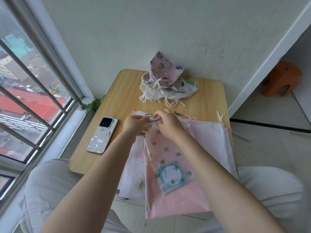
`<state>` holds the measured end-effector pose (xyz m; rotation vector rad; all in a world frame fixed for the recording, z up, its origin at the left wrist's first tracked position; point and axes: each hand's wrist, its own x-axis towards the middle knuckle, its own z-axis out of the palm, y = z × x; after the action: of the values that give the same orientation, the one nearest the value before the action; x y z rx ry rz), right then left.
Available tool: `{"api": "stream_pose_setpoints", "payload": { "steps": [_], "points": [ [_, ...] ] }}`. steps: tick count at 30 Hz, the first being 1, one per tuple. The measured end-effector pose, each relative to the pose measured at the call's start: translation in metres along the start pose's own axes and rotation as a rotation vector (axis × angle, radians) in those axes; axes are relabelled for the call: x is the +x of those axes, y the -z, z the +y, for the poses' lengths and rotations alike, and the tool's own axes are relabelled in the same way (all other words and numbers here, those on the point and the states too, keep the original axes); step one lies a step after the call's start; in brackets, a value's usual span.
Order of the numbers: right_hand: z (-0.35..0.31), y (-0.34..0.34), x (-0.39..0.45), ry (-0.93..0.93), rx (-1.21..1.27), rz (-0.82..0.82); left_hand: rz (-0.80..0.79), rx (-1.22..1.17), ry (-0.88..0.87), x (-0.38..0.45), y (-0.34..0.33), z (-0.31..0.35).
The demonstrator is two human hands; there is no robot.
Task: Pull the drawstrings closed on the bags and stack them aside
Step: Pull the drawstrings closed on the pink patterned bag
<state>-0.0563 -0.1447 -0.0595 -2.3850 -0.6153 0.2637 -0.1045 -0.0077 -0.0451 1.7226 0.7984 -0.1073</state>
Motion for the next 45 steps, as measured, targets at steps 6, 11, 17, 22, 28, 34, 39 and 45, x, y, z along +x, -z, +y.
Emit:
{"api": "stream_pose_setpoints", "payload": {
  "steps": [6,11,17,22,28,34,39,45],
  "points": [
    [0.010,0.016,-0.003,-0.135,-0.216,-0.040,-0.033,-0.039,-0.001,0.000,-0.002,0.005],
    [0.020,0.037,-0.001,-0.339,-0.244,0.072,-0.018,0.167,-0.061,0.005,-0.001,0.005],
    [0.036,0.055,-0.005,-0.592,0.019,0.166,0.038,0.263,-0.128,0.008,0.007,0.001],
    [0.036,0.039,-0.007,-0.628,0.342,-0.069,0.017,0.247,-0.177,0.006,0.003,-0.005],
    [0.047,0.022,-0.001,-0.712,1.153,0.114,0.068,-0.073,-0.006,0.008,0.005,-0.010],
    [0.047,0.021,-0.005,-0.796,1.543,0.255,-0.020,-1.051,0.312,0.014,0.023,-0.018],
    [0.046,0.024,-0.011,-0.793,1.579,0.327,-0.048,-1.259,0.360,0.009,0.022,-0.018],
    [0.049,0.030,-0.013,-0.842,1.864,0.520,-0.035,-1.350,0.383,0.012,0.023,-0.024]
  ]
}}
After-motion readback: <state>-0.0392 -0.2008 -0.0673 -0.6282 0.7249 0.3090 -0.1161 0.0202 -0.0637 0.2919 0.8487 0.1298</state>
